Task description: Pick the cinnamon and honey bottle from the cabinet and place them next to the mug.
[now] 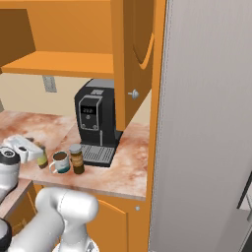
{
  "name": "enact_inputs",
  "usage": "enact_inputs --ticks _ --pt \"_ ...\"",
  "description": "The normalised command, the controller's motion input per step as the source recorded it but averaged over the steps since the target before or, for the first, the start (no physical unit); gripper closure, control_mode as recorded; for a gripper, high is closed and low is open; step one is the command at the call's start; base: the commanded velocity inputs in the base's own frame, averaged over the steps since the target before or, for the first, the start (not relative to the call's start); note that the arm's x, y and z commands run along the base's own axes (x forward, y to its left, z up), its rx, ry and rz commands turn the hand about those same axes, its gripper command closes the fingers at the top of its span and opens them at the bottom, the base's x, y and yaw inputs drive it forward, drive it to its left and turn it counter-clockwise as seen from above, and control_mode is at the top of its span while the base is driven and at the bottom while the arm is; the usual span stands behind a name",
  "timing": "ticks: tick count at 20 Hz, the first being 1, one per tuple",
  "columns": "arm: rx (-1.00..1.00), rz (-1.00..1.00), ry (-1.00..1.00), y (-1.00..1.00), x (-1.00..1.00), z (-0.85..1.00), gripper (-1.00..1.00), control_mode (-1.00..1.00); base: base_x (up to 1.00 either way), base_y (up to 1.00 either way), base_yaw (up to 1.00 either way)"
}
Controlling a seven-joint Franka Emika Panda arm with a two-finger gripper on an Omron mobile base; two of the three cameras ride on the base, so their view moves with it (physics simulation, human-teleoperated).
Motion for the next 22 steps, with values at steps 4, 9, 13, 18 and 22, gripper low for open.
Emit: enact_inputs --ticks 4,9,13,18,22 --pt "0.00 0.00 0.00 -0.55 -0.09 0.81 -1.00 -1.00 0.00 0.00 0.00" --pt "0.01 0.01 0.03 -0.84 -0.06 0.63 -1.00 -1.00 0.00 0.00 0.00" --pt "0.00 0.14 0.15 -0.79 0.00 0.45 -1.00 -1.00 0.00 0.00 0.00" --pt "-0.01 0.22 0.16 -0.73 0.00 0.62 -1.00 -1.00 0.00 0.00 0.00" --pt "0.00 0.23 0.16 -0.61 0.00 0.79 -1.00 -1.00 0.00 0.00 0.00"
